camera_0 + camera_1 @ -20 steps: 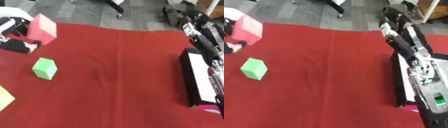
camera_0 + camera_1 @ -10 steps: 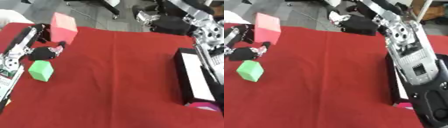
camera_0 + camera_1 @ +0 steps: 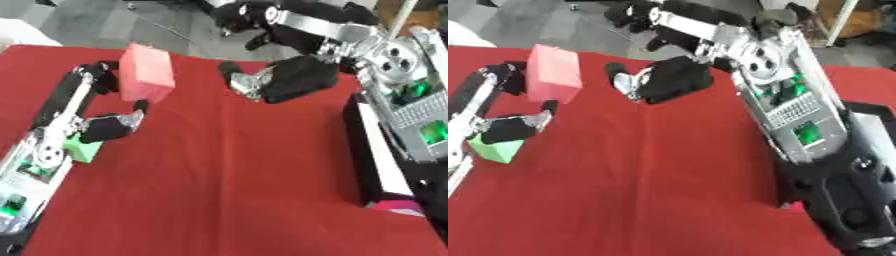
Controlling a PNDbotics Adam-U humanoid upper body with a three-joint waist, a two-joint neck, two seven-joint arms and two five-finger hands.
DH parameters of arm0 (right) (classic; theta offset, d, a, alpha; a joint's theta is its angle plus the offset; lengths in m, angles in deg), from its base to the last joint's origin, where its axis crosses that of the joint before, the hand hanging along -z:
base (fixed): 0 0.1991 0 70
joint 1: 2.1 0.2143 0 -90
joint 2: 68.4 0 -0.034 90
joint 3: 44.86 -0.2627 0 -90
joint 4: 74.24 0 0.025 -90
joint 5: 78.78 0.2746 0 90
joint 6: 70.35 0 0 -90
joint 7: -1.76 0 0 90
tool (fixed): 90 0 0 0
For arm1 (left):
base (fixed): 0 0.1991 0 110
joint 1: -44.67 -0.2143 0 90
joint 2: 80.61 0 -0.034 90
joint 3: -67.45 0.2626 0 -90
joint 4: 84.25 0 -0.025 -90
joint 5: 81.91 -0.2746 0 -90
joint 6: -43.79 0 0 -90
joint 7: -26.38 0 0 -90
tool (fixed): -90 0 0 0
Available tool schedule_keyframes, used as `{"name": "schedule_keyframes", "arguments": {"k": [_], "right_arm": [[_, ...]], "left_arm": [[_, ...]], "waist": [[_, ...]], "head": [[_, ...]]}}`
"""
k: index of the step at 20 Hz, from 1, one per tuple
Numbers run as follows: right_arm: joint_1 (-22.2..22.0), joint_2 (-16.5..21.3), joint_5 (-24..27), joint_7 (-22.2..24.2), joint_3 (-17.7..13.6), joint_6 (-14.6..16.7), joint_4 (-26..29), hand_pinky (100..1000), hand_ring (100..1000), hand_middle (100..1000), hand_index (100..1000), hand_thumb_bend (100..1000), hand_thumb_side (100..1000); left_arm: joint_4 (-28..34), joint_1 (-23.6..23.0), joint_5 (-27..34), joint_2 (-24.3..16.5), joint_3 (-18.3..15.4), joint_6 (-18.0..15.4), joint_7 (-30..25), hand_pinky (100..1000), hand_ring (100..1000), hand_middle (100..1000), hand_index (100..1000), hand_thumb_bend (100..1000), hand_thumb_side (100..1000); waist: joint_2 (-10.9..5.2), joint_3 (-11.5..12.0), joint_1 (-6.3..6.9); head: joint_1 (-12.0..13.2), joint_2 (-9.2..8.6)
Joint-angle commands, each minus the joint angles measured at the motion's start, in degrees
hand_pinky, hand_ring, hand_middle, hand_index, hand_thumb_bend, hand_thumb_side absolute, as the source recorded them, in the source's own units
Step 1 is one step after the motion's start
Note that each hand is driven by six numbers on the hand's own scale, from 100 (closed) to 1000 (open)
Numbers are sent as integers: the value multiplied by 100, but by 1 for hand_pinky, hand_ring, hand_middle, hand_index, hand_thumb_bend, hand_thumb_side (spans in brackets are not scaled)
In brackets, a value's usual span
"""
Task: Pick up the objects with one hand, pass them to the other hand, and then place them into the box on the other side of the table.
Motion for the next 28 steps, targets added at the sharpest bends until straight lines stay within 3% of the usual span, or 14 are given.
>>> {"name": "schedule_keyframes", "arguments": {"k": [1,11,18,28], "right_arm": [[124,-85,-236,318,82,-30,165,899,1000,950,976,100,315],[95,-297,-792,644,342,3,274,899,1000,946,973,100,286],[17,-410,-1337,858,495,252,192,903,1000,938,977,152,349],[-16,-473,-1583,808,558,327,182,920,1000,943,985,207,311]], "left_arm": [[58,7,-167,-20,70,-166,120,681,604,528,521,100,180],[48,-215,-389,46,309,-531,287,667,584,519,513,100,177],[169,-285,-414,86,338,-532,369,662,581,516,512,100,176],[423,-340,-282,110,378,-573,663,648,567,501,507,100,199]], "waist": [[-119,-13,42],[-108,-31,37],[-98,-12,31],[-100,11,25]], "head": [[-32,14],[-58,46],[-95,81],[-134,90]]}}
